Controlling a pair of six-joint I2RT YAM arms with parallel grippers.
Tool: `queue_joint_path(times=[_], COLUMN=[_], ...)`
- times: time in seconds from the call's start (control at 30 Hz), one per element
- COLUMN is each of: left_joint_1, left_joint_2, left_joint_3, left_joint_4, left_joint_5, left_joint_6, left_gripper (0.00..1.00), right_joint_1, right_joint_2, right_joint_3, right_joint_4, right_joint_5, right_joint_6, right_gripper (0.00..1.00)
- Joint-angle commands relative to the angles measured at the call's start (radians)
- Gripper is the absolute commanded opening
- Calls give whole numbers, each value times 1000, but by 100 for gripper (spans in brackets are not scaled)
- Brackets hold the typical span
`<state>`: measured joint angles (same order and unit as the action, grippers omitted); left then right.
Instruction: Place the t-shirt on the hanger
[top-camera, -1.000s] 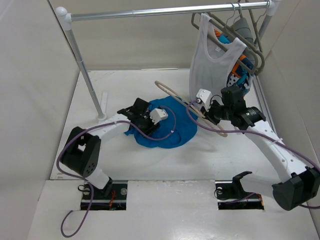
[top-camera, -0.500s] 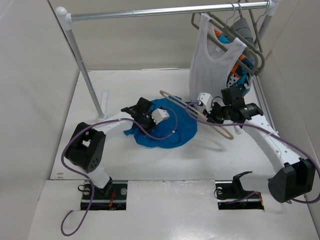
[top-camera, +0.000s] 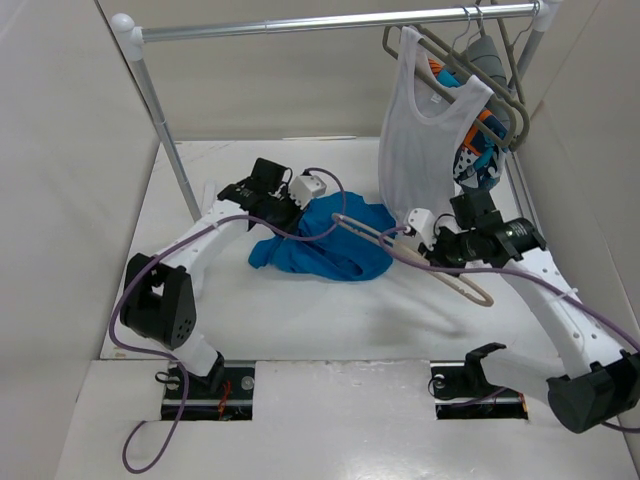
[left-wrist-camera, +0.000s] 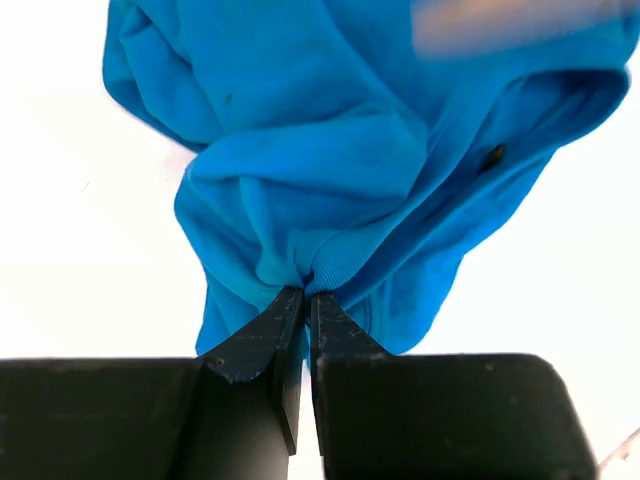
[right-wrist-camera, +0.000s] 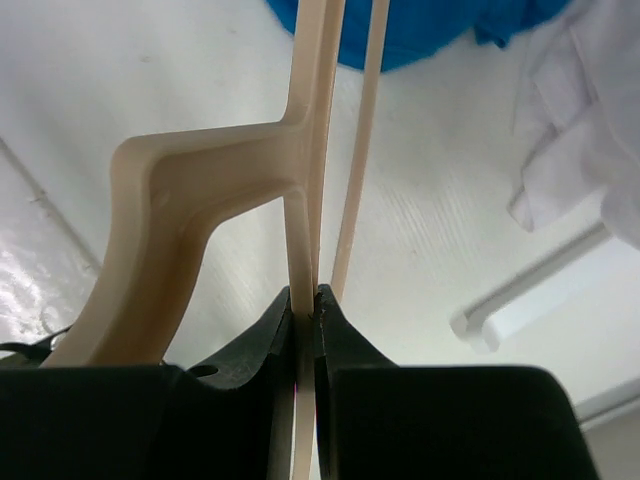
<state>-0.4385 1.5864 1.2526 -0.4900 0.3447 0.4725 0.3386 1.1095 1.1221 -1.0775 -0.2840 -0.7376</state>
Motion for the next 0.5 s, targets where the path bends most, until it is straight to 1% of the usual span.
queue_joint_path(times=[0.0,0.07,0.1,0.2,0.3,0.4,0.47], left_joint_1=[0,0,0,0,0,0,0], left_joint_2=[-19,-19,-28,-51,-71,-97,-109], left_joint_3=[48,48,48,21,11,-11,-21], left_joint_4=[-30,-30,-30,-30,-30,-50,-74], left_joint_5=[42,54,54,54,63,103,103], left_joint_6=[-48,-48,-48,-48,-48,-23,-14], left_gripper=[0,0,0,0,0,0,0], right_joint_1=[109,177,233,296,315,315,315], right_joint_2=[-29,-39,-48,-34,-7,21,32], right_joint_3=[-4,-4,-14,-15,-15,-15,7], right_joint_4=[-15,39,59,129,172,192,205], right_joint_5=[-29,-40,-40,12,77,127,146], right_joint_6=[21,43,56,112,133,144,144], right_gripper=[0,0,0,0,0,0,0])
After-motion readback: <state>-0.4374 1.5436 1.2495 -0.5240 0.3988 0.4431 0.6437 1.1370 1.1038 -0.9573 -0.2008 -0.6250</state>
